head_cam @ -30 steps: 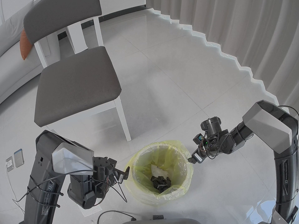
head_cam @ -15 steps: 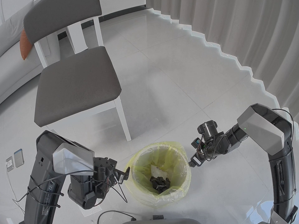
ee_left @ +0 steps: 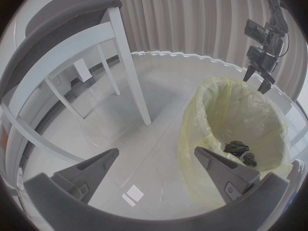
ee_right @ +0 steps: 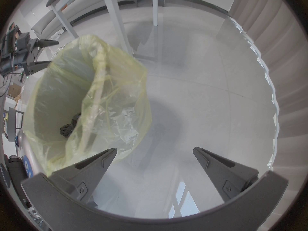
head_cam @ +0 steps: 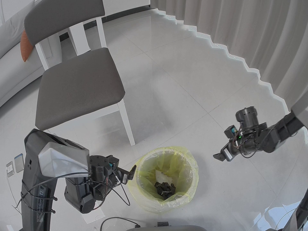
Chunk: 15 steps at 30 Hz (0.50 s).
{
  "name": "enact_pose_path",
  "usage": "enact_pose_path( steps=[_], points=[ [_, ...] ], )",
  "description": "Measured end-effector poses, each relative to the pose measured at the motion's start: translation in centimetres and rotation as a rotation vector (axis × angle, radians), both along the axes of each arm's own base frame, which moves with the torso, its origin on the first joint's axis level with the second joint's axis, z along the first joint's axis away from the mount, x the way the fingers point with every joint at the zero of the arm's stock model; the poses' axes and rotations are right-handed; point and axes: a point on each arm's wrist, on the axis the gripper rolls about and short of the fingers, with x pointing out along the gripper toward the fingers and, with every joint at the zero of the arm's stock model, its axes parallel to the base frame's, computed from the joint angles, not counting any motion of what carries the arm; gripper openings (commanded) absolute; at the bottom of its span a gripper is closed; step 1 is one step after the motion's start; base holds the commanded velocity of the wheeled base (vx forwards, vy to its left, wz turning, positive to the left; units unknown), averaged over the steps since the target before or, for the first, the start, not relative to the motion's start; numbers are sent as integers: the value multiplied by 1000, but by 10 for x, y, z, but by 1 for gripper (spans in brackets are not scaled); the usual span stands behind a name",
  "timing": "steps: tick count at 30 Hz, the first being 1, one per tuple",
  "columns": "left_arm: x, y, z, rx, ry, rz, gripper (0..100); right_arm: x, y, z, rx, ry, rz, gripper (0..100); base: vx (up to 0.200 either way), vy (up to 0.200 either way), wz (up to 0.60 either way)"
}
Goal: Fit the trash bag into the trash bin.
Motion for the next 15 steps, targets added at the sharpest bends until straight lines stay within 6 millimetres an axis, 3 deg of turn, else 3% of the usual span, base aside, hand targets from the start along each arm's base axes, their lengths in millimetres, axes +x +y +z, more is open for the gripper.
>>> enact_pose_path(
  steps=[6,7,15],
  points=[
    [-11,4,30,-77,-24,-50,100,-54,-23,57,60,-134,-84,100,0,0,0],
    [-18,6,40,-100,-27,-78,100,-74,-30,70,87,-173,-112,100,0,0,0],
    [-49,22,83,-182,-61,-132,100,-165,-58,101,213,-328,-217,100,0,0,0]
  ],
)
